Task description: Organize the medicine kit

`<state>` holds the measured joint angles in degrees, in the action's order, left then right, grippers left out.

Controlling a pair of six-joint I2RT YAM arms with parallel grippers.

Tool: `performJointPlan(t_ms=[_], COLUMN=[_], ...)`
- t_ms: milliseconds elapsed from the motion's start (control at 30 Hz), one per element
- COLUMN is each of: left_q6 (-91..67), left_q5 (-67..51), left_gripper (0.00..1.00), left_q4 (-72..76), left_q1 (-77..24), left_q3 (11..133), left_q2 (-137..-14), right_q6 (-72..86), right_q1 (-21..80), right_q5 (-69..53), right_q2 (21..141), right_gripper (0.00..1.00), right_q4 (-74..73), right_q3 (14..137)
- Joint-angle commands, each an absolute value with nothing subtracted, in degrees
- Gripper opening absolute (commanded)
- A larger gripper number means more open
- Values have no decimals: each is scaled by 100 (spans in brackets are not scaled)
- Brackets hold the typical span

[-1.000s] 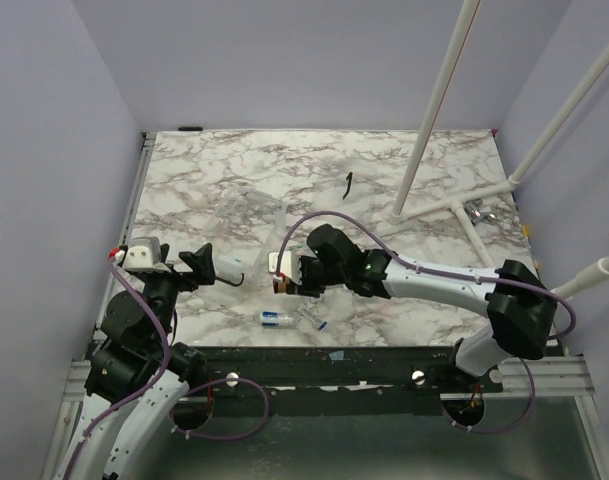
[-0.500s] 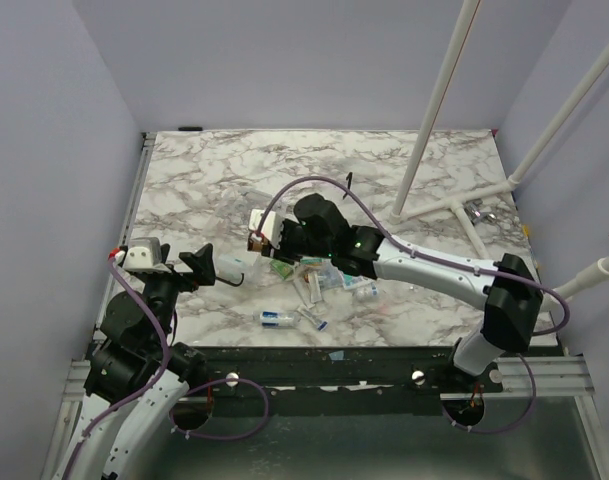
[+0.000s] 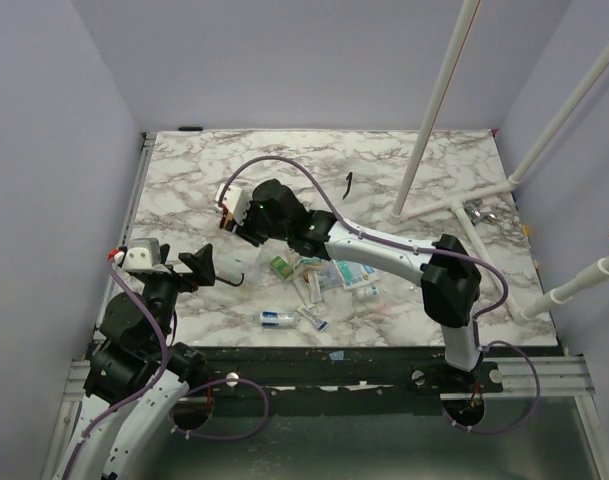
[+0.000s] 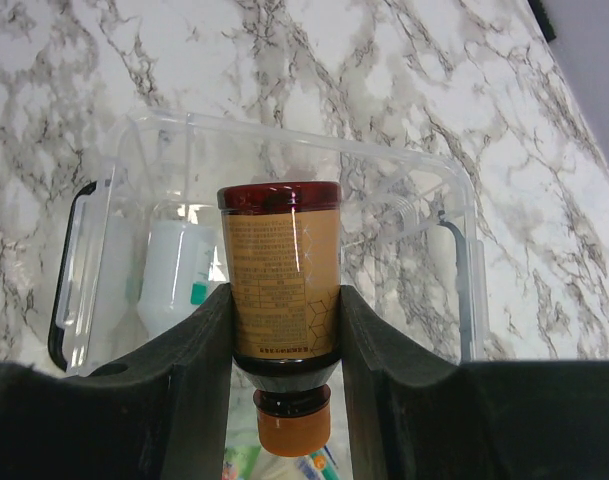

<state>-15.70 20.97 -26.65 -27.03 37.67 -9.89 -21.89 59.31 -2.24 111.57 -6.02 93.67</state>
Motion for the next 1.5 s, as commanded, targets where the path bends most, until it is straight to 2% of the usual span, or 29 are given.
performJointPlan(t_ms=[0,433,900,1233,1467], left_q6=[-1547,-1547,-1547,-1547,-1547], left_q5=[2058,2048,2056,2008,2002], left_gripper=[98,98,98,98,98], left_q4=[-2598,-2587,-2592,-2571,-2571], left_q1=[-2725,-2741,-2750,-2757,-2767], left_q3=[3720,3709,3710,3709,3710], left_q2=[-915,-881,-855,-887,-918], right_q6=[-1938,-1899,-1656,-1600,-1551], right_q1=[5969,5966,5902,5880,5884], right_q5=[55,490,44,-415,-378], right_q2=[11669,12631,13394,13384,13138], right_gripper=[21,22,26,43,59], right_q4=[-469,-1036,-1931,-2171,-2010], right_q3=[9921,10577,11320,11277,11249])
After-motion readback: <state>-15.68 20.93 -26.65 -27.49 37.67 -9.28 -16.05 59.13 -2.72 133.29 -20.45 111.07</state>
